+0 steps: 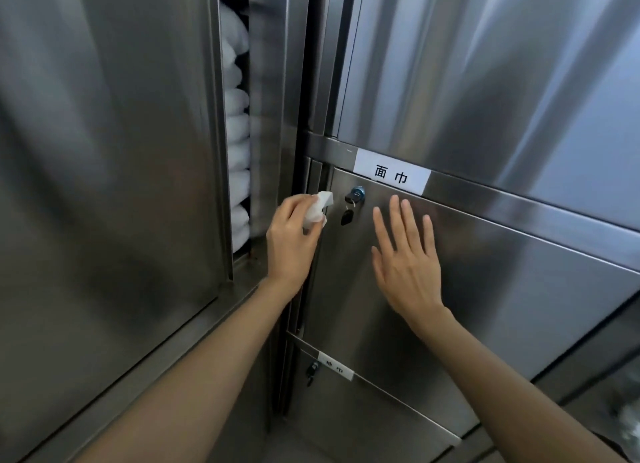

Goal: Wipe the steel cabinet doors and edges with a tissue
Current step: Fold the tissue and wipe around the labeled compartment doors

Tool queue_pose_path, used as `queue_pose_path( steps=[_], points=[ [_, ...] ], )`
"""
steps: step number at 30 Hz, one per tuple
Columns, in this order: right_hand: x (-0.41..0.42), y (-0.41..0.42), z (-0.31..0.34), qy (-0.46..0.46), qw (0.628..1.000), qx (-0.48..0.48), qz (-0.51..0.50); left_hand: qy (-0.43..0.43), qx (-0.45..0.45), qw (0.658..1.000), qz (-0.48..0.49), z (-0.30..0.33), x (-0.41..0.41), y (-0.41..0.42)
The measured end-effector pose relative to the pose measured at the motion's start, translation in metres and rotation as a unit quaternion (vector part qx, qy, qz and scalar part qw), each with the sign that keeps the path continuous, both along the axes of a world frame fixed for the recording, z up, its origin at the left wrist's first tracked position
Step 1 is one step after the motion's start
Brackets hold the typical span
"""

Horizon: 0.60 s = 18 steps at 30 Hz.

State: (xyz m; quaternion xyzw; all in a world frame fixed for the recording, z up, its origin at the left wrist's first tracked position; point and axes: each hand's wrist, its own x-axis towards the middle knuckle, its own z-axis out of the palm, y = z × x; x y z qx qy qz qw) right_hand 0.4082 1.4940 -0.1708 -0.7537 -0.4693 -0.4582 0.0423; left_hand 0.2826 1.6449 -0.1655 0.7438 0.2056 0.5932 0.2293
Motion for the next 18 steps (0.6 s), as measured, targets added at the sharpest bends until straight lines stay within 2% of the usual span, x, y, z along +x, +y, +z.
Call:
queue_pose_path(
  steps=[7,11,13,15,18],
  points=[
    [0.04,0.007,-0.016,-0.079,0.996,0.038,0.007,-0.092,0.023,0.995,0.024,0.006,0.041,0.029],
    [0.051,0.01,-0.021,-0.163,0.985,0.048,0.003,-0.104,0.089,0.99,0.018,0.001,0.059,0.034],
    [0.052,0.01,-0.022,-0.177,0.983,0.048,-0.002,-0.05,0.14,0.989,0.018,-0.016,0.062,0.036],
    [0.053,0.009,-0.023,-0.183,0.982,0.044,-0.005,0.042,0.183,0.982,0.0,-0.039,0.061,0.034],
    [0.054,0.008,-0.022,-0.193,0.98,0.047,-0.009,0.137,0.197,0.97,-0.044,-0.061,0.054,0.032]
  ],
)
